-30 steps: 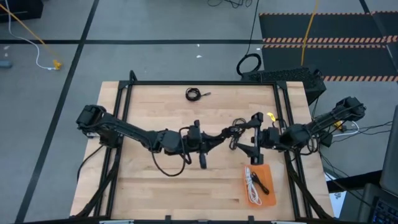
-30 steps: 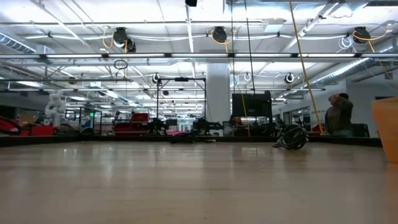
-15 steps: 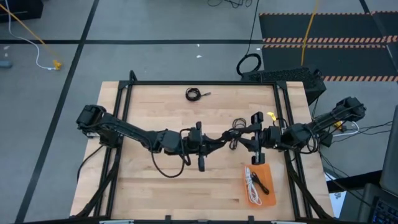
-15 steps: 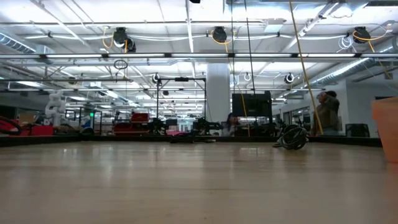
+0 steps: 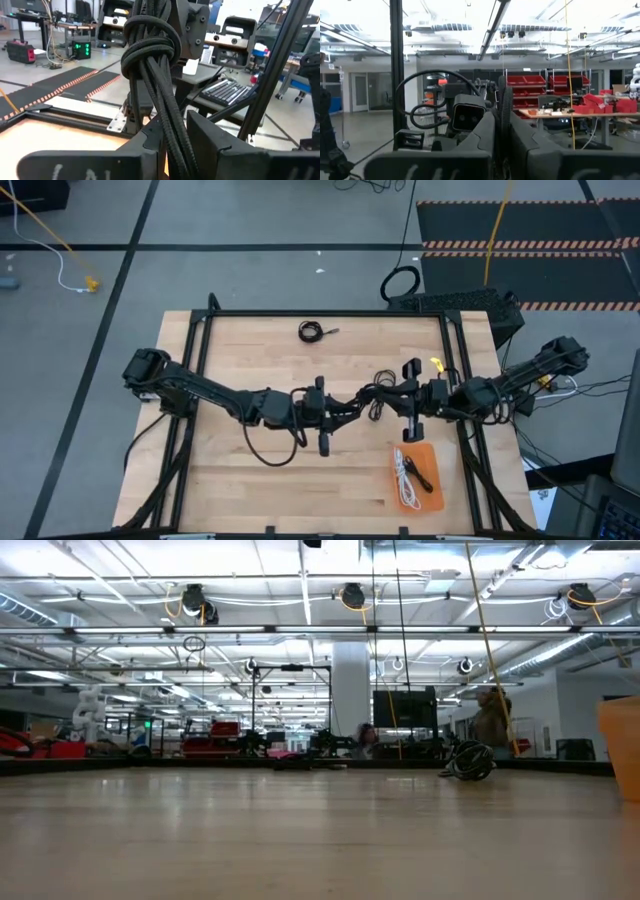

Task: Pick and place USB-C Cables
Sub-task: Put the bottom left black charger cable into the orange bin

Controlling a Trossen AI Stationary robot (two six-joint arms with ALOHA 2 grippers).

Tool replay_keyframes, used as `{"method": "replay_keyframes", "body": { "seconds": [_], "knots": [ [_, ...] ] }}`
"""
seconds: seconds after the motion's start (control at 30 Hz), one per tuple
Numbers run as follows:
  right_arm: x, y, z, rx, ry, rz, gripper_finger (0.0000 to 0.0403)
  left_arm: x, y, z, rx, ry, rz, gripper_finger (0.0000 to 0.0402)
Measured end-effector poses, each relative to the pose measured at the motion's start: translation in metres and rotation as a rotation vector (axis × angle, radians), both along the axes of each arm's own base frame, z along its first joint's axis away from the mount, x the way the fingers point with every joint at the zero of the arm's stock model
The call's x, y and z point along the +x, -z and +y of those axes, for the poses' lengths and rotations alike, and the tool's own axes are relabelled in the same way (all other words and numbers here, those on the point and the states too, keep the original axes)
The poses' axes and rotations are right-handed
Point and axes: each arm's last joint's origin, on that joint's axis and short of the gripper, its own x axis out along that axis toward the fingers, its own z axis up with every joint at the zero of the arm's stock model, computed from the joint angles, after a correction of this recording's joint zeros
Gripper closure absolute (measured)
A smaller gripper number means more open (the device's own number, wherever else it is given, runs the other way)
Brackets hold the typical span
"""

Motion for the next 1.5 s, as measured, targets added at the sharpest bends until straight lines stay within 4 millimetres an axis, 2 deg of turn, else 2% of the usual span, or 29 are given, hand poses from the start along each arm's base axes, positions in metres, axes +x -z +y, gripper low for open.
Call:
{"method": "replay_keyframes", "body": {
  "seconds": [0.27,0.37,0.5,0.67,0.77,0.9,1.13,1.3,1.5],
  "knots": [
    [-0.017,-0.009,-0.007,0.026,-0.003,0.008,0.0395,0.000,0.008,0.003,0.024,-0.013,0.084,0.0326],
    [-0.027,-0.008,-0.014,0.049,0.065,0.071,0.0395,0.001,0.010,0.006,0.028,-0.024,0.101,0.0325],
    [-0.037,0.005,-0.021,0.160,0.129,0.230,0.0395,0.001,0.009,0.008,0.035,-0.030,0.109,0.0325],
    [-0.046,0.021,-0.021,0.400,-0.046,0.391,0.0396,0.001,0.012,0.012,0.045,-0.029,0.141,0.0325],
    [-0.049,0.028,-0.022,0.479,-0.056,0.450,0.0396,0.001,0.013,0.013,0.047,-0.026,0.154,0.0324],
    [-0.054,0.028,-0.027,0.474,-0.001,0.447,0.0397,0.001,0.017,0.014,0.040,-0.037,0.188,0.0325],
    [-0.070,0.016,-0.042,0.443,0.061,0.353,0.0397,-0.003,0.030,0.013,0.000,-0.042,0.324,0.0322],
    [-0.077,0.018,-0.044,0.511,0.006,0.382,0.0397,-0.004,0.033,0.013,0.003,-0.045,0.361,0.0287],
    [-0.068,0.047,-0.030,0.765,-0.149,0.662,0.0397,-0.003,0.034,0.015,0.058,-0.042,0.369,0.0222]
  ]
}}
